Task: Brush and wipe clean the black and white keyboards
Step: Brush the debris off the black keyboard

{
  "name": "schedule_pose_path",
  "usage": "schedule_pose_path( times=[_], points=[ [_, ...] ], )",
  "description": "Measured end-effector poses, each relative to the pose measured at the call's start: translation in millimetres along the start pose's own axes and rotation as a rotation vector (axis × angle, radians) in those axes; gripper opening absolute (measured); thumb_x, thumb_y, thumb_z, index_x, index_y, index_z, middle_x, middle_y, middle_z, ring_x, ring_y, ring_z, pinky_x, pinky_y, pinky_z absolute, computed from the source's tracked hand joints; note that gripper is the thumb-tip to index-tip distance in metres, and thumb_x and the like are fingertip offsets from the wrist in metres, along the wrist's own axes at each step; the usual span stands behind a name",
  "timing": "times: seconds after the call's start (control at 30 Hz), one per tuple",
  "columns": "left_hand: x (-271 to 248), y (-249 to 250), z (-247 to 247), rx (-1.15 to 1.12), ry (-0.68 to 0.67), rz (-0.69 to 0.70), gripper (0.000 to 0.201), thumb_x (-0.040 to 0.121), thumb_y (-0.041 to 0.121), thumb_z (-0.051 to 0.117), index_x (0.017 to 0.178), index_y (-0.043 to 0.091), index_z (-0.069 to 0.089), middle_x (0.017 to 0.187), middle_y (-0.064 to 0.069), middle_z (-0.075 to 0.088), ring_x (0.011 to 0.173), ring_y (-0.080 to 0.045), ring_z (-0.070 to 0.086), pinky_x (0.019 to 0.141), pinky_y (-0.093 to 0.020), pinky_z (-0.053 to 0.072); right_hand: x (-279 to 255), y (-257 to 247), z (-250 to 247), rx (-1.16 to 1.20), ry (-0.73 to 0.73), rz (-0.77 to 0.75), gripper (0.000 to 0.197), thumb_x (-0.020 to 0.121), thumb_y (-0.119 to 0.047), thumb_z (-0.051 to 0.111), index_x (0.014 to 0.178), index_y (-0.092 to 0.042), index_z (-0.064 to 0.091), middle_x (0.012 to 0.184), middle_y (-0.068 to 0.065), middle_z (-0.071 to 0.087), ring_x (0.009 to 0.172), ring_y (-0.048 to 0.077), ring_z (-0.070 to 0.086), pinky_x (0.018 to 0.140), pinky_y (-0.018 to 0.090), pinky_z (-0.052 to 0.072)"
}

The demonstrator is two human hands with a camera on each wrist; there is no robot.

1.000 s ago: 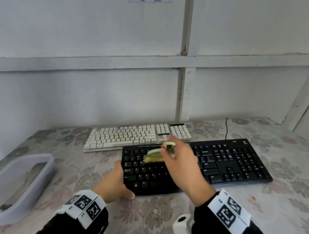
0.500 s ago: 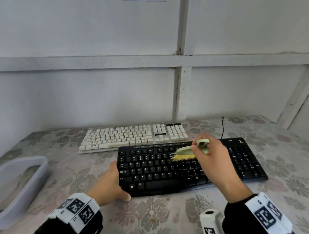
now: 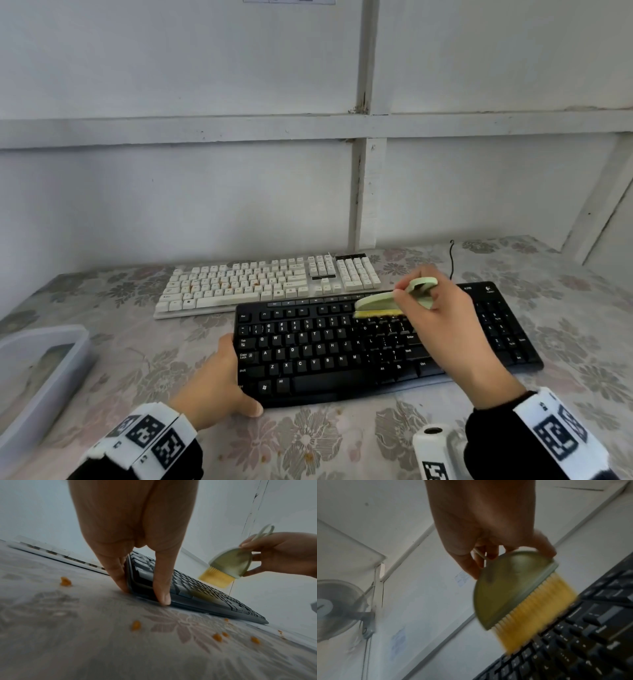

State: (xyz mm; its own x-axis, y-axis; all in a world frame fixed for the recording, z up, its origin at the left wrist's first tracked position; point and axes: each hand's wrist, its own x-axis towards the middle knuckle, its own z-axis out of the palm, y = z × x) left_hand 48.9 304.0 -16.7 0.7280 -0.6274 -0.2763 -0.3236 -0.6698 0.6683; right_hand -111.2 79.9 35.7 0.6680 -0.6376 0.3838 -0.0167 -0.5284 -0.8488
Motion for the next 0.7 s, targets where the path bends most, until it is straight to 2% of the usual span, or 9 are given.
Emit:
schedule_pose_path(
  times=[0.07, 0.13, 0.23, 0.3, 0.33, 0.4, 0.5, 0.6, 0.7],
  points=[
    [-0.1, 0.0, 0.1, 0.005, 0.001, -0.002, 0.092, 0.063, 0.006, 0.081, 0.13, 0.018, 0.019, 0.103, 0.009, 0.053, 0.088, -0.004, 0.053, 0.063, -0.013, 0.039, -1.7, 1.7, 1.2, 0.135, -0.078, 0.042, 0.006, 0.087, -0.012, 0.063, 0.081, -0.014, 0.062, 0.074, -0.011, 0.061, 0.065, 0.001, 0.051, 0.062, 0.014, 0.041],
    [-0.2, -0.3, -0.3, 0.008, 0.003, -0.008, 0.093, 0.062, 0.007, 0.081, 0.131, 0.018, 0.019, 0.103, 0.01, 0.053, 0.089, -0.004, 0.053, 0.063, -0.012, 0.039, -2.4, 9.2, -2.5, 0.152, -0.119, 0.07, 0.007, 0.087, -0.01, 0.063, 0.081, -0.013, 0.061, 0.069, -0.016, 0.06, 0.065, -0.002, 0.051, 0.063, 0.011, 0.039],
    [0.1, -0.6, -0.6, 0.002, 0.003, -0.017, 0.094, 0.061, 0.007, 0.082, 0.132, 0.017, 0.019, 0.102, 0.011, 0.053, 0.089, -0.003, 0.052, 0.064, -0.013, 0.039, 1.1, 19.9, -18.4, 0.049, -0.057, 0.071, 0.011, 0.087, -0.009, 0.063, 0.078, -0.015, 0.06, 0.073, -0.007, 0.062, 0.064, 0.005, 0.052, 0.058, 0.011, 0.039],
    [0.2, -0.7, -0.4, 0.003, 0.002, -0.019, 0.095, 0.061, 0.007, 0.082, 0.132, 0.017, 0.019, 0.102, 0.01, 0.053, 0.088, -0.003, 0.052, 0.063, -0.013, 0.039, 4.5, 22.4, -31.4, -0.084, 0.031, 0.024, 0.013, 0.088, -0.008, 0.06, 0.078, -0.016, 0.059, 0.079, 0.002, 0.061, 0.058, 0.002, 0.05, 0.052, 0.009, 0.039],
    [0.2, -0.2, -0.4, 0.008, 0.0, -0.019, 0.095, 0.062, 0.007, 0.081, 0.132, 0.017, 0.019, 0.102, 0.01, 0.053, 0.089, -0.003, 0.052, 0.063, -0.013, 0.039, 6.2, 22.0, -37.0, -0.124, 0.078, 0.003, 0.014, 0.088, -0.008, 0.06, 0.078, -0.017, 0.058, 0.08, 0.002, 0.061, 0.058, 0.002, 0.05, 0.052, 0.008, 0.039],
    [-0.2, 1.0, -0.4, 0.015, -0.001, -0.018, 0.095, 0.062, 0.007, 0.081, 0.132, 0.017, 0.018, 0.103, 0.009, 0.054, 0.09, -0.004, 0.053, 0.064, -0.013, 0.04, 8.8, 22.2, -44.1, -0.048, 0.118, -0.006, 0.014, 0.088, -0.009, 0.061, 0.077, -0.018, 0.059, 0.076, -0.001, 0.061, 0.057, 0.003, 0.049, 0.051, 0.007, 0.037],
    [-1.3, 2.7, -0.6, 0.008, -0.003, -0.025, 0.096, 0.062, 0.007, 0.081, 0.133, 0.018, 0.018, 0.104, 0.008, 0.054, 0.089, -0.005, 0.054, 0.063, -0.013, 0.04, 8.8, 24.1, -46.1, 0.15, 0.082, 0.044, 0.011, 0.086, -0.005, 0.063, 0.077, -0.01, 0.059, 0.07, -0.001, 0.058, 0.058, 0.003, 0.048, 0.053, 0.007, 0.038],
    [-1.4, 2.9, -0.7, 0.009, -0.001, -0.027, 0.096, 0.061, 0.007, 0.082, 0.132, 0.018, 0.018, 0.103, 0.009, 0.054, 0.088, -0.005, 0.054, 0.063, -0.013, 0.04, 7.2, 36.2, -47.3, 0.147, 0.043, 0.066, 0.012, 0.086, -0.003, 0.063, 0.076, -0.01, 0.059, 0.071, 0.001, 0.058, 0.061, 0.003, 0.048, 0.055, 0.007, 0.038],
    [-1.6, 3.7, -0.8, 0.016, -0.007, -0.025, 0.095, 0.062, 0.008, 0.081, 0.131, 0.019, 0.018, 0.102, 0.01, 0.053, 0.088, -0.004, 0.054, 0.063, -0.013, 0.04, 7.2, 48.1, -60.6, 0.082, 0.051, 0.073, 0.01, 0.087, -0.005, 0.062, 0.079, -0.008, 0.06, 0.069, 0.0, 0.058, 0.056, 0.0, 0.047, 0.052, 0.008, 0.036]
  ],
)
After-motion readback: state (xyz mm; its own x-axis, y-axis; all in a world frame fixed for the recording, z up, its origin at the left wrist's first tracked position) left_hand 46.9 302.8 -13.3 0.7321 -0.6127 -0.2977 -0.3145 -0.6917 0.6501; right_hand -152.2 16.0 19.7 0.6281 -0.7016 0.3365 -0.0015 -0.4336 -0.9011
